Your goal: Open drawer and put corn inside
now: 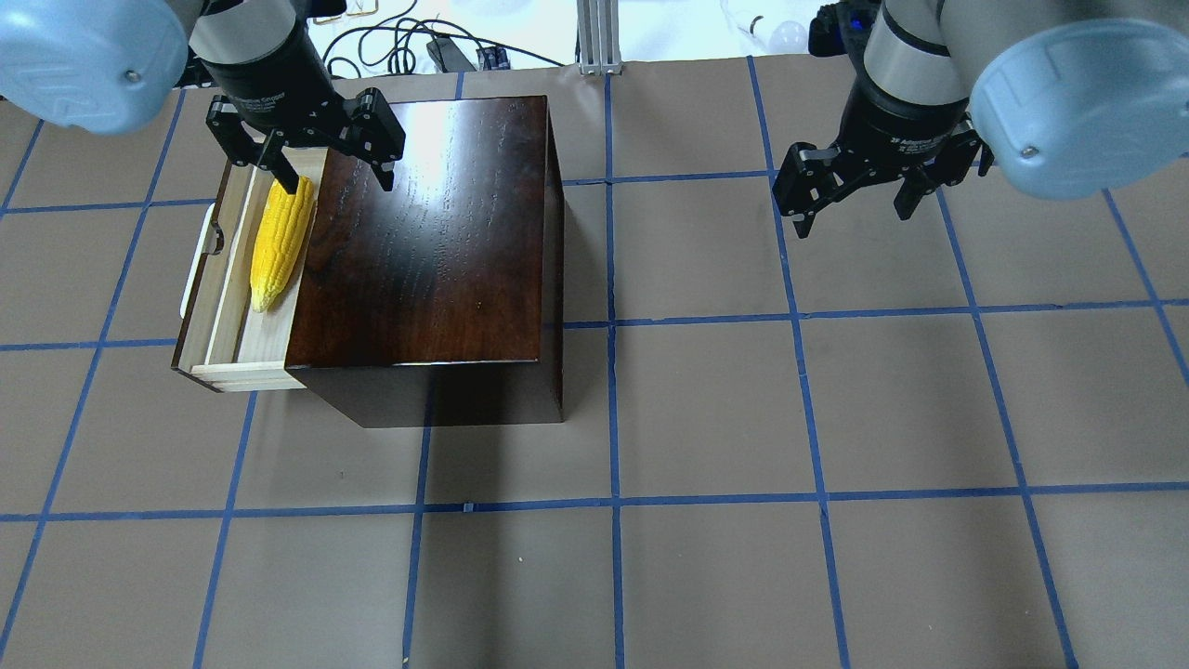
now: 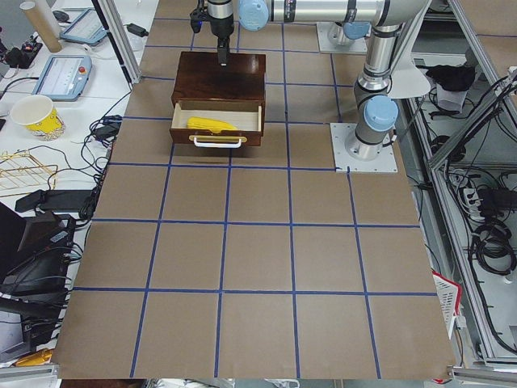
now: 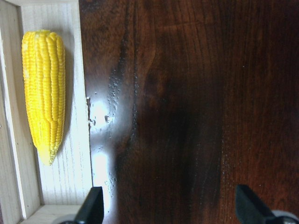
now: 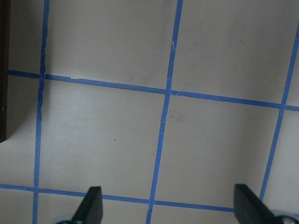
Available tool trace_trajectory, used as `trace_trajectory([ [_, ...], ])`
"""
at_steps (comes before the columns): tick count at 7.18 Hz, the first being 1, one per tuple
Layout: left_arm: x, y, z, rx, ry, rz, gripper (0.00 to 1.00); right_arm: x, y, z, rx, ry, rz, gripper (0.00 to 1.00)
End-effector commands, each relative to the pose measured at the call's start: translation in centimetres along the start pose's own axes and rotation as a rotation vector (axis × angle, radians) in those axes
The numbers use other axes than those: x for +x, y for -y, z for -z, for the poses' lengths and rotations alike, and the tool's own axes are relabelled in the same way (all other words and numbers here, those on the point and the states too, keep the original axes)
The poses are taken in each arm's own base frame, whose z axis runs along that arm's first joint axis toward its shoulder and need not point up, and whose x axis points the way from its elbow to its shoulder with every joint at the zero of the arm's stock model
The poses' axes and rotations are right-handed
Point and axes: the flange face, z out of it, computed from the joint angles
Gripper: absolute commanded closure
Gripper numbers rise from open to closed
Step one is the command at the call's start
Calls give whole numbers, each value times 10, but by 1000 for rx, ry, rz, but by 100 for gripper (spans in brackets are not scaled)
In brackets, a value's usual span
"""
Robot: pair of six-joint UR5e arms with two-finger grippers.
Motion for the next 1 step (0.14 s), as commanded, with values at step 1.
trace_trajectory([
  [1, 0, -1, 0, -7, 1, 0, 0, 1, 0, 0, 0, 0, -2, 0],
])
